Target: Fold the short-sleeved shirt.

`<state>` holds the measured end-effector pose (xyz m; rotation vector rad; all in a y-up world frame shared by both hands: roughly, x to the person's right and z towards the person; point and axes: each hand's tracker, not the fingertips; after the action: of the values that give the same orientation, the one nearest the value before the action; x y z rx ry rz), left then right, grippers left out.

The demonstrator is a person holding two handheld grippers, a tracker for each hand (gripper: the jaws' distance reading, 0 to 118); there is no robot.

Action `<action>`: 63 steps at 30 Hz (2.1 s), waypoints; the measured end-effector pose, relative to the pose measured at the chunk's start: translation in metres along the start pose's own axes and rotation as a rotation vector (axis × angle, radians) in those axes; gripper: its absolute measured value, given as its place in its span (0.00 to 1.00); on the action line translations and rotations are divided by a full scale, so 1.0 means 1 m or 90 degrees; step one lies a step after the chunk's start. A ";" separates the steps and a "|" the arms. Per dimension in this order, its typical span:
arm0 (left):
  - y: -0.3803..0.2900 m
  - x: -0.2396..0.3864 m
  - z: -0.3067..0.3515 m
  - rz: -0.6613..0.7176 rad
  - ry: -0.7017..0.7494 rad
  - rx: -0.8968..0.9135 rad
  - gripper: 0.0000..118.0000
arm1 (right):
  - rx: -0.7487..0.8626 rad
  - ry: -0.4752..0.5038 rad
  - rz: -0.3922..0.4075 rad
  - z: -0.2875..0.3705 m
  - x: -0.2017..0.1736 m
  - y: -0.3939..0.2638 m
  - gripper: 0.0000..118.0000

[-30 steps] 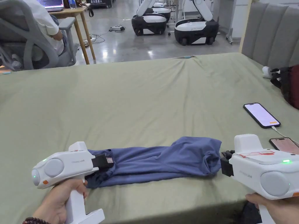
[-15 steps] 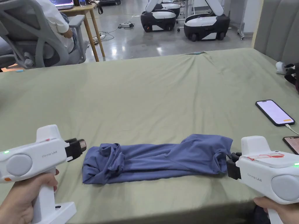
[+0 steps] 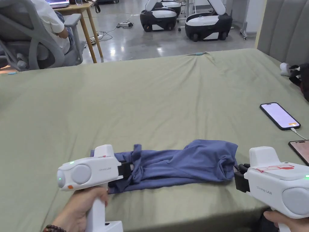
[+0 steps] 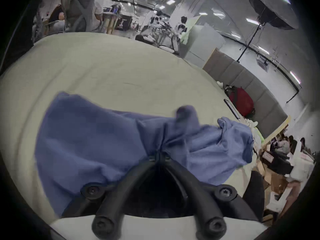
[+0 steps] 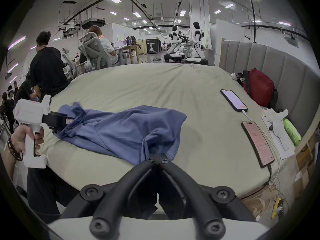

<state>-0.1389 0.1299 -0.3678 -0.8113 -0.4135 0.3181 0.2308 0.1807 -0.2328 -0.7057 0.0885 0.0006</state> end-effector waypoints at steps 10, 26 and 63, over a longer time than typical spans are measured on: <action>0.015 -0.006 0.024 0.042 -0.093 0.045 0.01 | -0.005 0.006 0.005 -0.005 -0.007 0.004 0.00; -0.001 -0.106 0.096 0.184 -0.066 0.124 0.83 | 0.009 0.049 0.014 -0.011 -0.030 0.009 0.00; 0.035 0.015 0.085 0.109 -0.175 0.122 0.14 | 0.008 0.037 0.000 -0.002 -0.017 0.008 0.00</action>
<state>-0.1701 0.2122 -0.3385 -0.6168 -0.5617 0.6241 0.2139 0.1855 -0.2382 -0.6929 0.1440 -0.0204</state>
